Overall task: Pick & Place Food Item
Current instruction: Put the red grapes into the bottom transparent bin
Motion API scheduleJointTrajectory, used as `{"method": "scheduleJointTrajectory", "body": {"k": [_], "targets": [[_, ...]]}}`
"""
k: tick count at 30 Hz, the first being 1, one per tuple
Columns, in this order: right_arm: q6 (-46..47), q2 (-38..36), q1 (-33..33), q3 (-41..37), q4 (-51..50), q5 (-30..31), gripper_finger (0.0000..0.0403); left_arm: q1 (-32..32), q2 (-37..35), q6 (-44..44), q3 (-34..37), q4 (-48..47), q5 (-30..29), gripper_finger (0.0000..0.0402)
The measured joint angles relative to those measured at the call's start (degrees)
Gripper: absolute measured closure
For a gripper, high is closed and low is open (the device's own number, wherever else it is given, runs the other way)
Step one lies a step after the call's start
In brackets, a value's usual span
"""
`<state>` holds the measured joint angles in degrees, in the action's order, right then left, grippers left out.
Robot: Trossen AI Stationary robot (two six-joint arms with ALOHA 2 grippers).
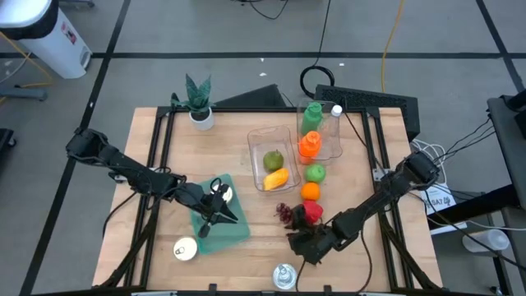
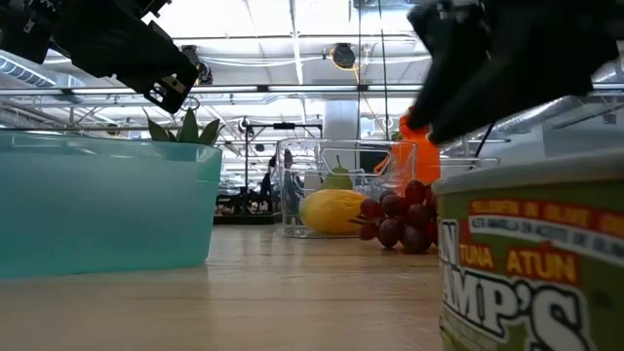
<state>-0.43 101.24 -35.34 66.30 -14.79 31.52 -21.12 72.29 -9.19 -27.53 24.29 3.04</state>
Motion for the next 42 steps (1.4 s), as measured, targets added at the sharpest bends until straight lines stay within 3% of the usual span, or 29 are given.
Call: {"method": "scheduleJointTrajectory", "body": {"k": [5, 11, 16, 22, 28, 36, 39, 42], "targets": [[7.07, -0.90, 2.97, 2.38, -0.31, 1.36, 0.0212, 0.00, 0.00, -0.02, 0.00, -0.02, 0.00, 0.0350], [12.97, -0.88, 6.21, 2.60, -2.60, -1.79, 0.0108, 0.00, 0.00, -0.04, 0.00, -0.02, 0.03, 0.0350], [16.44, -0.88, 8.29, 2.58, -6.71, -1.69, 0.0061, 0.00, 0.00, 0.68, 0.00, -0.04, 0.03, 0.0350], [17.31, 0.06, 10.04, 2.10, -10.59, -7.78, 0.0063, 0.00, 0.00, 1.60, 0.00, -0.04, 0.07, 0.0350], [19.46, -0.05, 10.53, -0.82, -9.73, -9.12, 0.0064, -0.01, 0.00, 1.99, 0.00, -0.20, 0.07, 0.0350], [17.47, -0.07, 12.10, -6.41, -1.94, -15.20, 0.0067, -0.01, 0.00, 3.18, 0.00, -0.14, 0.00, 0.0350], [17.73, -0.07, 12.41, -7.88, -0.41, -15.34, 0.0093, 0.00, 0.00, 3.90, 0.00, -0.02, -0.04, 0.0350], [18.09, -0.07, 12.89, -9.06, 0.98, -16.45, 0.0146, -0.02, 0.00, 5.26, 0.00, 1.48, -0.29, 0.0350]]}}
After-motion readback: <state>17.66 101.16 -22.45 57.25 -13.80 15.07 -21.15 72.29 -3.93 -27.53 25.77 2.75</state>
